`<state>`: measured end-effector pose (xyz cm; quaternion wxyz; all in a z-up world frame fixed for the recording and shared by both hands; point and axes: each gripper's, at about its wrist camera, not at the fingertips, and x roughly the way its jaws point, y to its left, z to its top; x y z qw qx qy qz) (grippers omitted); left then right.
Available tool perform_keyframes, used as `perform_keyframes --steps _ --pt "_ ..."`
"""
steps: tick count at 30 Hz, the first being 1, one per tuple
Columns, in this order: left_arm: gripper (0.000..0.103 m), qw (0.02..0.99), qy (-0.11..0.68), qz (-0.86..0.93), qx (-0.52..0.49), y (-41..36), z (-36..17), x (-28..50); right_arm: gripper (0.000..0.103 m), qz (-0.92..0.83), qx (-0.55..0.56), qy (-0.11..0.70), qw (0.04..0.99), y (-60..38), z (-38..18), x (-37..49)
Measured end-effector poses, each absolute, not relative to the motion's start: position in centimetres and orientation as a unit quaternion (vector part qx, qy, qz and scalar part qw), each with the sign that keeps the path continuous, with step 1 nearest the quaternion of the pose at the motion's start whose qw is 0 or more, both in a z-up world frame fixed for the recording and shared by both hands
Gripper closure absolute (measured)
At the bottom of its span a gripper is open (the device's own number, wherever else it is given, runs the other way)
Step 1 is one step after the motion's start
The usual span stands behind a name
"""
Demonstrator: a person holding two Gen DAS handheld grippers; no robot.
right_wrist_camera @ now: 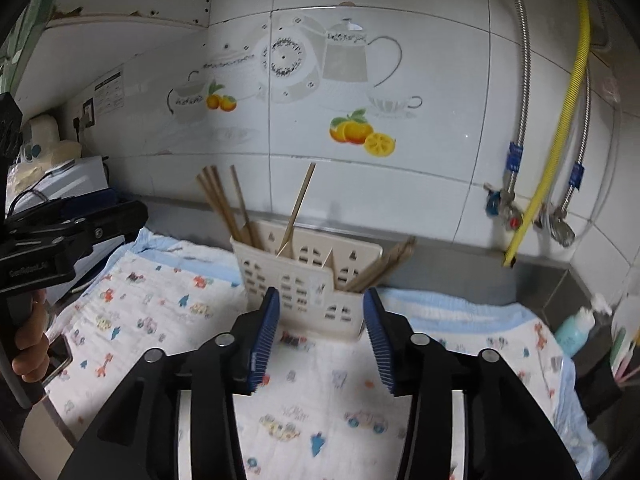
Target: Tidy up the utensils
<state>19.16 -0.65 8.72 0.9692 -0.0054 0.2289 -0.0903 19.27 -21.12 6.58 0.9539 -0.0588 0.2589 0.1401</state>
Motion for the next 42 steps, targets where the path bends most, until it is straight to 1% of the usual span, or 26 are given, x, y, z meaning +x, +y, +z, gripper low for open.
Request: perform_keyframes --steps 2,3,7,10,15,17,20,28,33,42 --pt "0.015 0.969 0.229 -0.087 -0.004 -0.3 8.3 18.2 0.053 0.135 -0.058 0.259 0.955 -21.0 6.1 18.3" --pt "0.011 0.97 0.23 -0.084 -0.005 0.0 8.1 17.6 0.052 0.135 -0.056 0.261 0.954 -21.0 5.9 17.8" --pt "0.007 0.969 0.237 -0.073 -0.011 0.9 7.1 15.7 0.048 0.13 -0.044 0.263 0.955 -21.0 5.1 15.9" --pt "0.006 0.967 0.247 -0.06 -0.009 1.4 5.8 14.4 0.043 0.128 -0.042 0.263 0.955 -20.7 4.5 14.4" --pt "0.005 0.965 0.257 -0.054 -0.015 2.2 4.6 12.4 0.031 0.125 -0.041 0.26 0.957 -20.2 4.1 12.4" --pt "0.005 0.965 0.257 -0.048 -0.013 2.4 4.3 11.5 0.03 0.128 -0.031 0.262 0.956 -20.2 3.8 11.6" --pt "0.005 0.966 0.254 -0.043 -0.002 2.4 4.2 10.4 0.025 0.128 -0.026 0.259 0.957 -20.1 3.6 10.4" --pt "0.005 0.969 0.246 -0.026 0.019 2.7 3.9 7.7 0.019 0.113 -0.027 0.253 0.96 -19.9 2.9 8.1" --pt "0.005 0.966 0.257 -0.024 0.004 3.3 3.0 6.9 0.014 0.109 -0.022 0.252 0.961 -19.8 2.4 7.0" --pt "0.005 0.964 0.266 -0.023 -0.001 3.5 2.2 6.4 0.013 0.096 -0.037 0.249 0.963 -19.4 2.0 5.8"
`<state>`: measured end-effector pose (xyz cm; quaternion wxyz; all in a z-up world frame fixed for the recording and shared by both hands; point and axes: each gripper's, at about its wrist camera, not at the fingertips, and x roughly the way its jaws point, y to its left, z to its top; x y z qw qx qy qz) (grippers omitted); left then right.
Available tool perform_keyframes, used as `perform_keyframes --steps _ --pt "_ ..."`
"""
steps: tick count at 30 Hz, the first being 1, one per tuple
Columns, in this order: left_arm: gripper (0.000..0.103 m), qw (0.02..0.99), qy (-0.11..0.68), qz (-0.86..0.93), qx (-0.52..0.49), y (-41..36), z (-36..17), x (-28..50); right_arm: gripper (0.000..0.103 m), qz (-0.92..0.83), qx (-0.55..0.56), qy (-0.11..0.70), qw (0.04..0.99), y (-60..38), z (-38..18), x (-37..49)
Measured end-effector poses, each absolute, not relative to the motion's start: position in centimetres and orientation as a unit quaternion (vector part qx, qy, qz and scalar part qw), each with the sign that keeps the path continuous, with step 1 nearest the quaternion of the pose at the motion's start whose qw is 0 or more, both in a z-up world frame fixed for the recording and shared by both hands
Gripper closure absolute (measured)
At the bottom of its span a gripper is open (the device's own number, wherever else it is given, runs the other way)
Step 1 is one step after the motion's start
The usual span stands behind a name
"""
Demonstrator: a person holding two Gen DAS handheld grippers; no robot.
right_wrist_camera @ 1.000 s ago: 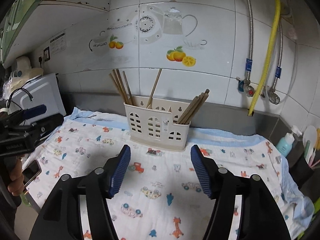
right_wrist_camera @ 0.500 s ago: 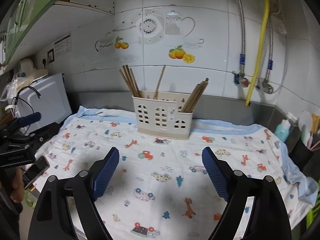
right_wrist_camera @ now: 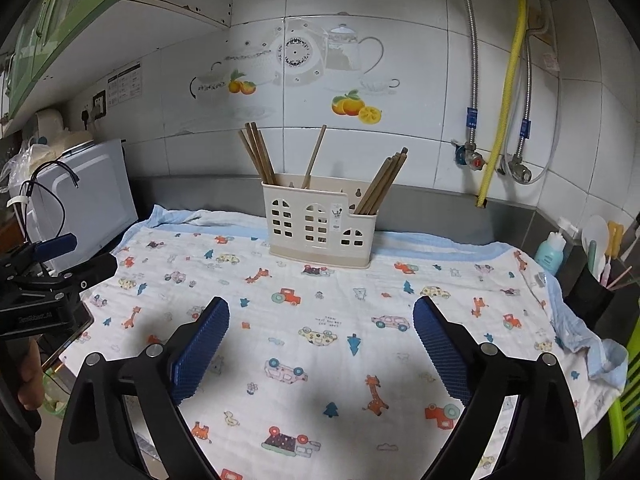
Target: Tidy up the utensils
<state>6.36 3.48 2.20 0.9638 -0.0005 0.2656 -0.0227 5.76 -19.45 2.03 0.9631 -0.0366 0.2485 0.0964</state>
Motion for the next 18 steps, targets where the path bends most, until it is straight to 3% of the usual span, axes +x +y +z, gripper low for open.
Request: perform_keyframes --steps 18 --pt "0.005 0.966 0.258 -0.019 0.006 3.4 2.7 4.7 0.011 0.097 -0.039 0.244 0.964 -19.4 2.4 5.0"
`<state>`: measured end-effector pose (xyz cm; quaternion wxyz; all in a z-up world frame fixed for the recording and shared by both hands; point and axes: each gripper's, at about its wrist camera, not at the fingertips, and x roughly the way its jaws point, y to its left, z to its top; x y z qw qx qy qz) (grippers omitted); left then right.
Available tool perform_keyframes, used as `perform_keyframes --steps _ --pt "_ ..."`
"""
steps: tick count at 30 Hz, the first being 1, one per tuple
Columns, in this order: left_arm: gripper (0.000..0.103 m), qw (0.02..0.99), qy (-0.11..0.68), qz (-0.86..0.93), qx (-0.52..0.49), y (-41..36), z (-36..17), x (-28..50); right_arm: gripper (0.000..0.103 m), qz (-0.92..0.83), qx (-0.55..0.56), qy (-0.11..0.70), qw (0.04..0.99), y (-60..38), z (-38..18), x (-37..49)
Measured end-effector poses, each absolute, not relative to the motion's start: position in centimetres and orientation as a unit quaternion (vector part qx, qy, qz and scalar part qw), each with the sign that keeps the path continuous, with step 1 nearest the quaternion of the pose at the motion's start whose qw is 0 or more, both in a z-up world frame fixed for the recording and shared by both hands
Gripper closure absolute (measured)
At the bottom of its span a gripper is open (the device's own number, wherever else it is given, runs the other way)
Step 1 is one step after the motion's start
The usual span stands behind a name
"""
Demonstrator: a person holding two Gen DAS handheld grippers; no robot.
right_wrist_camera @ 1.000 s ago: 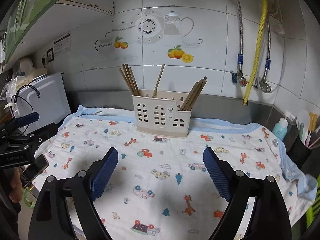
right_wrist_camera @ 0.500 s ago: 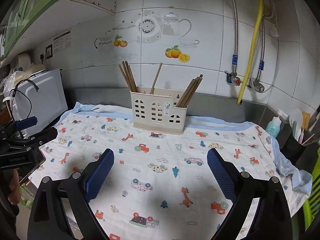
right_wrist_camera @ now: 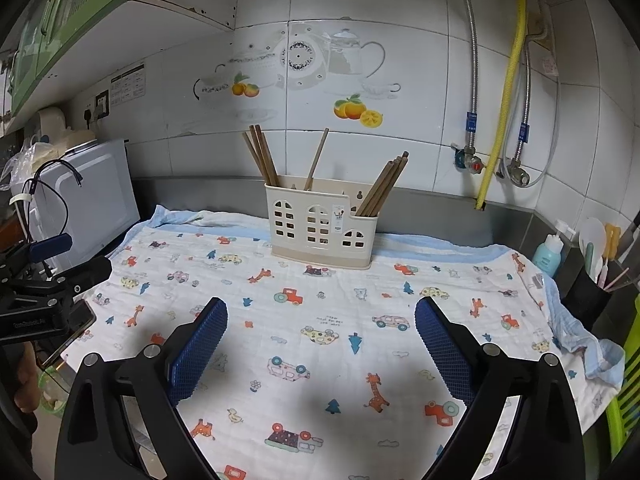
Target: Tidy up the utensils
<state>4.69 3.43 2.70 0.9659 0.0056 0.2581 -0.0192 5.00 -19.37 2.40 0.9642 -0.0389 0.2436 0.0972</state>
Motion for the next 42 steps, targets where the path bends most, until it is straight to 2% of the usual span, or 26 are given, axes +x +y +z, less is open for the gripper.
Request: perform_keyframes --steps 42 --pt "0.005 0.968 0.249 -0.027 0.009 2.6 3.1 3.2 0.011 0.09 -0.029 0.234 0.968 -20.6 2.8 3.8"
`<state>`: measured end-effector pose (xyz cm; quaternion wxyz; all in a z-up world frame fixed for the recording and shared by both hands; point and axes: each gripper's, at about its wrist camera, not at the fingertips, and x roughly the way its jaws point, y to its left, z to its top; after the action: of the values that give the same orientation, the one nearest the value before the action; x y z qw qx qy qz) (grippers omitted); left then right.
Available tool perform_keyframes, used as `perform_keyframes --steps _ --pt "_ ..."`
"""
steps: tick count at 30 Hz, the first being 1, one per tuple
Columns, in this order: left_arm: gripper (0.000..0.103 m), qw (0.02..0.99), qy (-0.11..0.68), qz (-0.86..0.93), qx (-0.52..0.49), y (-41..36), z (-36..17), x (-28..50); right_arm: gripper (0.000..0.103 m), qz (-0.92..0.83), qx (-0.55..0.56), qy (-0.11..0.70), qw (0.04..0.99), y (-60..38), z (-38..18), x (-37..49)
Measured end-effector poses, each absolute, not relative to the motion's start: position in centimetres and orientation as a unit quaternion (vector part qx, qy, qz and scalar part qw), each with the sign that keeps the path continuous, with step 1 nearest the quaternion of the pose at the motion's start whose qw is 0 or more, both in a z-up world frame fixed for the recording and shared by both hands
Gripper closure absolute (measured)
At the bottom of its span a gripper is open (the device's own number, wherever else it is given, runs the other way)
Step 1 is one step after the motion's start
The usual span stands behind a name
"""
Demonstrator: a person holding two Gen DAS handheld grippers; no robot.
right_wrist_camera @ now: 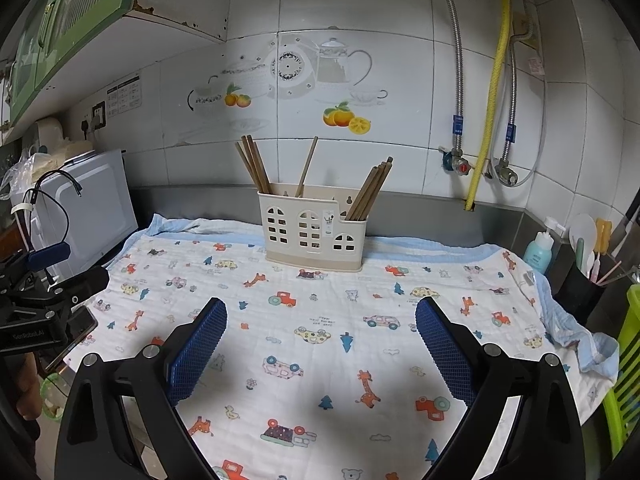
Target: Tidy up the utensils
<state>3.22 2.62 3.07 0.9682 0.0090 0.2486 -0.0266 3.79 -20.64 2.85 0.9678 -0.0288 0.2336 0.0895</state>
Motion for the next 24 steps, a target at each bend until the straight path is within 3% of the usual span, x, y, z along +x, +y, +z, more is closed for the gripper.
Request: perform_keyframes --steps 24 --pt "0.005 0.967 0.252 -0.035 0.014 1.97 2.84 3.14 0.011 0.089 -0.027 0.235 0.968 -20.96 2.85 3.61"
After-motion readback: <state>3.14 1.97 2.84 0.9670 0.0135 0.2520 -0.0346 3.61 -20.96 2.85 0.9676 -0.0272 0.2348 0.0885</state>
